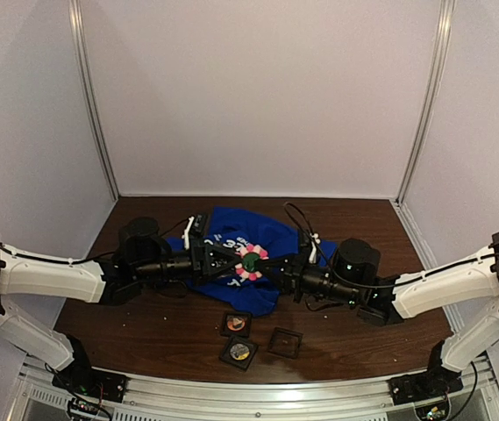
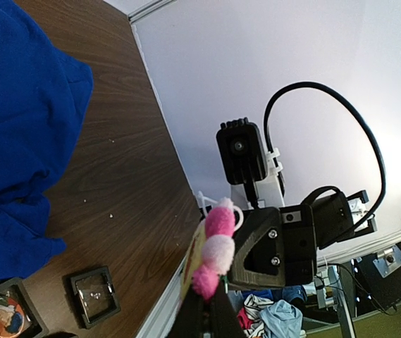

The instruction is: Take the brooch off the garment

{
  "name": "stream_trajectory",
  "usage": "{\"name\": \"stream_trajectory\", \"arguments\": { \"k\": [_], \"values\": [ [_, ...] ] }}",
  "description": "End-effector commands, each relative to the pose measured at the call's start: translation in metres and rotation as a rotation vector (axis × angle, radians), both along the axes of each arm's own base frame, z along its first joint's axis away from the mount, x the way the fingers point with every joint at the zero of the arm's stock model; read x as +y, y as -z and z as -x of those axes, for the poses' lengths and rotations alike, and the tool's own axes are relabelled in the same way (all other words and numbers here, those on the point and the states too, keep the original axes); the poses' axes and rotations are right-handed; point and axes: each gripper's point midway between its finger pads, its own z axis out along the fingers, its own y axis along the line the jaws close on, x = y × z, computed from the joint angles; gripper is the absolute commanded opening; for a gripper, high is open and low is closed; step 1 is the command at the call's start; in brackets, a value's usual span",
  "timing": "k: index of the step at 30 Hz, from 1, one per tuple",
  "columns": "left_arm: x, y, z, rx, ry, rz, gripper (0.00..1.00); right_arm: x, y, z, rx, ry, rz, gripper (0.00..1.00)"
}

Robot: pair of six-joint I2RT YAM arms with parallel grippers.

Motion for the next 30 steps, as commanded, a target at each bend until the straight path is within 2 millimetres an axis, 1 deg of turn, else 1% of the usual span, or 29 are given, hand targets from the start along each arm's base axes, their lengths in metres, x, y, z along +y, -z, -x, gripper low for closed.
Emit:
{"name": "stream_trajectory", "arguments": {
  "k": [1,5,7,14,16,17,18,20,21,24,26,28,30],
  "values": [
    [0.006,0.002,-0.009,-0.026,-0.069,-0.005,0.0,0.002,0.006,0.002,0.054,-0.009,0.037,0.0],
    [0.012,0.005,-0.014,-0.001,-0.103,0.002,0.0,-0.003,0.01,0.002,0.069,0.006,0.073,0.0],
    [0.013,0.006,-0.014,0.0,-0.1,0.01,0.0,-0.006,0.012,0.002,0.068,0.015,0.093,0.08],
    [0.007,-0.002,0.002,-0.031,0.018,0.027,0.0,-0.027,0.009,-0.002,0.003,0.088,0.193,0.5],
    [0.005,-0.005,0.009,-0.039,0.064,0.031,0.0,-0.033,0.01,-0.002,-0.04,0.091,0.259,0.61],
    [0.005,-0.006,0.013,-0.045,0.088,0.034,0.0,-0.039,0.01,-0.006,-0.07,0.113,0.302,0.66],
    [0.005,-0.007,0.017,-0.048,0.116,0.035,0.0,-0.044,0.007,-0.009,-0.107,0.122,0.338,0.73],
    [0.004,-0.009,0.027,-0.061,0.186,0.036,0.0,-0.052,-0.003,-0.012,-0.199,0.107,0.382,0.81],
    [0.003,-0.01,0.034,-0.072,0.231,0.03,0.0,-0.053,-0.008,-0.009,-0.249,0.064,0.387,0.84],
    [0.003,-0.004,0.057,-0.087,0.377,-0.024,0.0,-0.051,-0.025,-0.003,-0.411,-0.078,0.413,0.88],
    [0.006,0.0,0.068,-0.1,0.434,-0.072,0.0,-0.047,-0.039,0.008,-0.508,-0.179,0.418,0.88],
    [0.011,0.001,0.076,-0.119,0.479,-0.123,0.0,-0.041,-0.048,0.024,-0.59,-0.287,0.399,0.89],
    [0.015,0.0,0.082,-0.139,0.514,-0.16,0.0,-0.035,-0.053,0.041,-0.62,-0.391,0.35,0.89]
  ]
}}
